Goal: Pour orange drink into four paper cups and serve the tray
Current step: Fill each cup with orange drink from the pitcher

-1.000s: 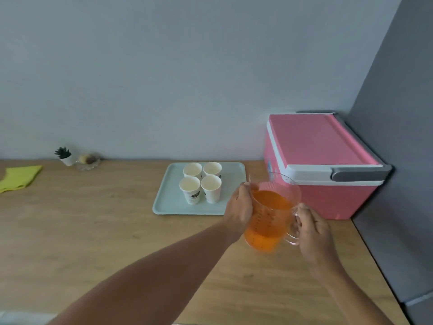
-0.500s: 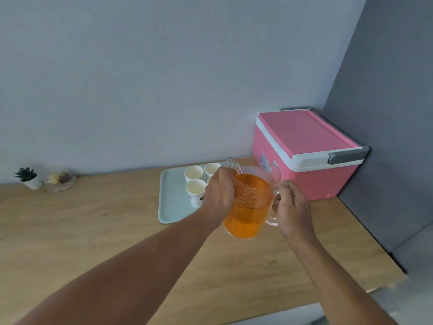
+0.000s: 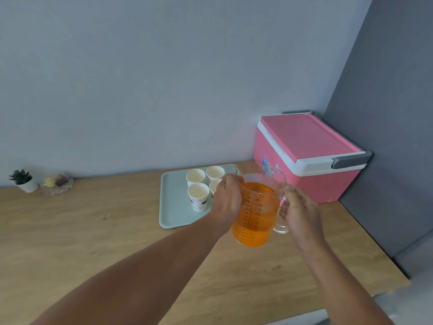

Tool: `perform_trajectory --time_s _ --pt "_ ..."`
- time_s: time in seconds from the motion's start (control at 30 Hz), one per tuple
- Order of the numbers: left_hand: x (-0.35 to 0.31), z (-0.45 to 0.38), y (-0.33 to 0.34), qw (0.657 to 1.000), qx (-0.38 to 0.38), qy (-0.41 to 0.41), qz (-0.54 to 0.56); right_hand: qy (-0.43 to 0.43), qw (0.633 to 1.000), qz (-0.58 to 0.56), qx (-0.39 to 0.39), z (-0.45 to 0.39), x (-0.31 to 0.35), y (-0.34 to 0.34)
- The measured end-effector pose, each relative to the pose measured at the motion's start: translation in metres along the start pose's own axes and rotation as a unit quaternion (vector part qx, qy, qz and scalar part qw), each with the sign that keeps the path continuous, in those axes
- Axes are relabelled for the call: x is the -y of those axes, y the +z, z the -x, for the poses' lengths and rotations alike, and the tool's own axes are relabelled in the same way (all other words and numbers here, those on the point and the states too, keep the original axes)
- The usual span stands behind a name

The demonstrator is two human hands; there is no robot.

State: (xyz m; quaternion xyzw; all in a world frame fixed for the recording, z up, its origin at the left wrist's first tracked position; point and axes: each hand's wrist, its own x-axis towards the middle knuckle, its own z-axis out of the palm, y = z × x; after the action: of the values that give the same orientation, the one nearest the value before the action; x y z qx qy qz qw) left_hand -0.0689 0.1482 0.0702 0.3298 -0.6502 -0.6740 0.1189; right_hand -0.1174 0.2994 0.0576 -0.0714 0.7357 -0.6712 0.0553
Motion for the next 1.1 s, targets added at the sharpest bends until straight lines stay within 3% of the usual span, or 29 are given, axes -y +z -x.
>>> perform_trajectory --time_s 0.23,0.5,0.67,0.77,0.87,1.1 --pt "0.007 -0.008 0.014 1.0 -0.008 -0.02 0.021 0.021 0.998 -0.021 0.056 -0.015 -0.015 -0.016" --pt "0.035 -0.028 -0.013 0.996 0.078 -0.027 -0.014 0.079 0.993 -0.073 0.043 -0.015 -0.024 -0.011" --pt "0.08 -0.06 -0.067 0.995 -0.015 -0.014 -0.102 0.097 0.994 -0.051 0.03 -0.003 -0.021 -0.004" --pt "0.103 -0.081 -0.096 0.975 -0.081 -0.009 -0.206 0.101 0.994 -0.05 0.013 0.004 -0.015 0.005" --pt "0.117 -0.103 -0.11 0.957 -0.098 0.007 -0.273 0.111 0.993 -0.045 -0.004 0.009 -0.007 0.016" --pt "0.122 -0.139 -0.109 0.968 -0.093 -0.013 -0.234 0.124 0.992 -0.012 -0.027 0.014 -0.003 0.036"
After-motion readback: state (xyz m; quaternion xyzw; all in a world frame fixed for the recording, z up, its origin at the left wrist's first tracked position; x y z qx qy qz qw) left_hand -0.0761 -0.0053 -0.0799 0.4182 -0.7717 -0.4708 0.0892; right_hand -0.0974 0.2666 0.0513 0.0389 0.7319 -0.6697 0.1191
